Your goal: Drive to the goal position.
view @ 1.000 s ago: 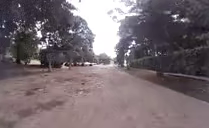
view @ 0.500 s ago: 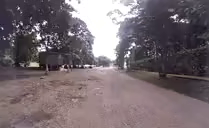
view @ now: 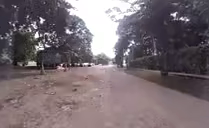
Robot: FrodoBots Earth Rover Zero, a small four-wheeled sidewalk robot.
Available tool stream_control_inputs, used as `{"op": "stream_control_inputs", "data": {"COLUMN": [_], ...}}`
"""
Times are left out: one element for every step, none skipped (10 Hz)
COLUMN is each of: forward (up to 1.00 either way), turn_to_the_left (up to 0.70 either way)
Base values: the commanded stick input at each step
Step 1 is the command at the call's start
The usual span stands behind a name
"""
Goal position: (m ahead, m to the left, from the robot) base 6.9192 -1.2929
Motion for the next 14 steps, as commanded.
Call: {"op": "stream_control_inputs", "data": {"forward": [0.70, 0.70, 0.70, 0.70, 0.70, 0.70, 0.70, 0.70, 0.70, 0.70, 0.70, 0.70, 0.70, 0.70], "turn_to_the_left": [0.00, 0.00, 0.00, 0.00, 0.00, 0.00, 0.00, 0.00, 0.00, 0.00, 0.00, 0.00, 0.00, 0.00]}}
